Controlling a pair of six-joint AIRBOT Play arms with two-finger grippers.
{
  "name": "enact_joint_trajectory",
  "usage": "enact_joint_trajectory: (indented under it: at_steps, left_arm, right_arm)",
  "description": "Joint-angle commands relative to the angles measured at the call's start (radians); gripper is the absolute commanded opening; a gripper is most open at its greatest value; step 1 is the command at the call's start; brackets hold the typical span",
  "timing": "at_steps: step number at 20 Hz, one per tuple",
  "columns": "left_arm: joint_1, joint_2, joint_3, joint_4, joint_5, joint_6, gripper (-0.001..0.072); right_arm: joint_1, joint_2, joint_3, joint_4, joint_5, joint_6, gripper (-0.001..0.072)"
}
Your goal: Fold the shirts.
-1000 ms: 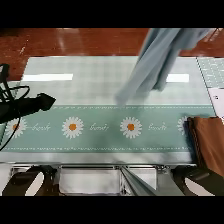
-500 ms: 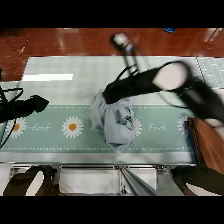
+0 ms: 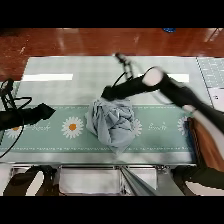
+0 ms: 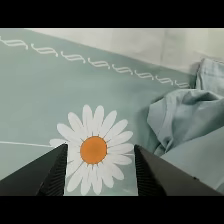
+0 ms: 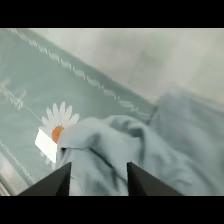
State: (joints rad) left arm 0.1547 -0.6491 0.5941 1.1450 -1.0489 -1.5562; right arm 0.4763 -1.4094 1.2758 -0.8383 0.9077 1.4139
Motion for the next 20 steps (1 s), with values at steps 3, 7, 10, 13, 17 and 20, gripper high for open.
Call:
enact_joint_trajectory:
  at_steps: [3, 7, 10, 13, 17, 20]
  left_arm:
    - [0.001, 0.000, -0.013, 0.051, -0.048, 0.004, 0.0509]
    - [0.001, -0.028, -0.043, -0.101, -0.159, 0.101, 0.0509]
    - [-0.002, -0.155, -0.083, -0.435, -0.197, 0.285, 0.0509]
    - [-0.058, -0.295, -0.080, -0.653, -0.183, 0.520, 0.0509]
    - [-0.219, -0.441, -0.045, -0.656, 0.010, 0.659, 0.0510]
    - [-0.339, -0.510, 0.024, -0.656, 0.164, 0.682, 0.0510]
  right_arm:
    - [-0.402, 0.283, 0.000, -0.274, 0.194, 0.050, 0.0406]
    - [-0.697, 0.434, -0.263, -0.389, 0.212, 0.135, 0.0406]
    - [-0.785, 0.480, -0.534, -0.272, 0.161, 0.087, 0.0406]
    - [-0.764, 0.481, -0.709, -0.127, 0.090, 0.013, 0.0406]
    - [-0.653, 0.481, -0.781, -0.062, 0.077, -0.026, 0.0405]
    - [-0.533, 0.481, -0.782, -0.062, 0.055, -0.013, 0.0405]
